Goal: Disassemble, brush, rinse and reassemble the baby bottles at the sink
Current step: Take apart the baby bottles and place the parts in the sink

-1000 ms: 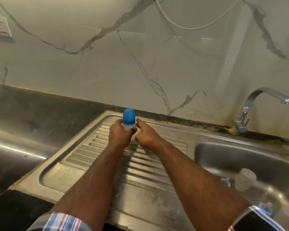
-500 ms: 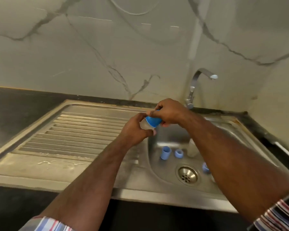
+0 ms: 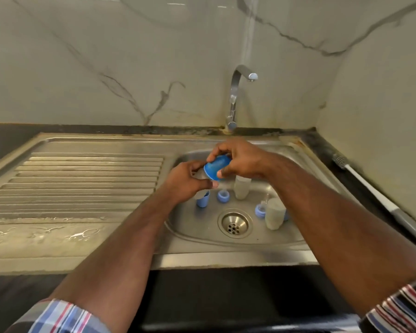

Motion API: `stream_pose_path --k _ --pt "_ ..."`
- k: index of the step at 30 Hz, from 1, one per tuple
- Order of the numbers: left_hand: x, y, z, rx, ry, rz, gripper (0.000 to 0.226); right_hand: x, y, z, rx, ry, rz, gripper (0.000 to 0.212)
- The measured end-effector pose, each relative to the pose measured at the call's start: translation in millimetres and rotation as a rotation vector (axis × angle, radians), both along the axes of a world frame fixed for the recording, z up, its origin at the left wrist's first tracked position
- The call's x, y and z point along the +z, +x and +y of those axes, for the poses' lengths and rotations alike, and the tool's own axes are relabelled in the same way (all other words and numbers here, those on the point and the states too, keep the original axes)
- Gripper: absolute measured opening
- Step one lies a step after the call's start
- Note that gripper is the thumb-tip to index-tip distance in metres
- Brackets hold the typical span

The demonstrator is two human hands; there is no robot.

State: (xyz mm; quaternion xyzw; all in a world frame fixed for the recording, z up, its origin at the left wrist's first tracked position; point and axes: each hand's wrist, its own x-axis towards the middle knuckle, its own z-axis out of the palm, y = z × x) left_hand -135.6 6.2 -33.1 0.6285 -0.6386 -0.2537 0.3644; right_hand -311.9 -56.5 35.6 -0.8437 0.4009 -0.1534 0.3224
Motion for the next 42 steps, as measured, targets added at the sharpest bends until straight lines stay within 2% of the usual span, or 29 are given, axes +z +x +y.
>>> stream_pose_path --k 2,3,5,7,10,13,17,19,21,24,26,27,32,34,36,37,40,42 --pt "-3 1 -4 0.008 0.013 -0.015 0.056 0 0 -2 -0.039 0.077 -0.069 0.038" --pt "-5 2 -6 0.015 0.014 -0.019 0.057 -1 1 -3 -0.083 0.117 -0.038 0.044" --pt "-8 4 -9 0.014 0.009 -0.014 0.056 -5 6 -3 -0.167 0.138 0.166 0.056" --pt "-8 5 -11 -0.004 0.018 -0.020 0.054 -10 10 -5 -0.159 0.109 0.225 0.054" --pt "-11 9 -14 -0.027 0.020 -0.022 0.052 -12 6 -10 -0.050 0.059 0.106 0.036" --pt "-13 11 -14 -0.041 0.034 -0.009 0.055 -11 3 -10 0.008 0.089 0.046 0.049" --pt "-14 11 -16 -0.041 0.061 -0.038 0.053 -15 4 -9 -0.009 0.111 -0.021 0.054" --pt "-14 10 -15 -0.023 0.055 -0.048 0.056 -16 5 -10 -0.030 0.236 -0.066 0.051" --pt "-14 10 -15 0.008 0.043 -0.070 0.060 -17 10 -10 -0.101 0.396 -0.006 0.042" --pt "-13 10 -15 -0.003 0.058 -0.068 0.055 -18 18 -12 -0.125 0.296 0.173 0.046" --pt "-13 11 -16 -0.011 0.070 -0.058 0.053 -19 17 -14 -0.055 0.202 0.133 0.033" --pt "-13 12 -16 -0.013 0.072 -0.052 0.052 -19 14 -15 -0.018 0.171 0.105 0.032" --pt "-13 12 -15 -0.037 0.096 -0.022 0.044 -19 10 -10 0.027 0.073 0.056 0.050" --pt "-12 12 -14 -0.041 0.101 -0.008 0.048 -20 10 -9 0.018 0.091 0.001 0.050" --pt "-12 10 -13 -0.027 0.089 -0.033 0.057 -18 10 -9 -0.027 0.229 -0.059 0.042" --pt "-12 10 -11 -0.015 0.084 -0.051 0.061 -18 11 -9 -0.069 0.304 -0.021 0.038" --pt "-11 9 -12 -0.020 0.096 -0.083 0.061 -18 15 -10 -0.128 0.348 0.187 0.050" --pt "-11 10 -13 -0.037 0.123 -0.081 0.058 -19 12 -14 -0.057 0.265 0.158 0.034"
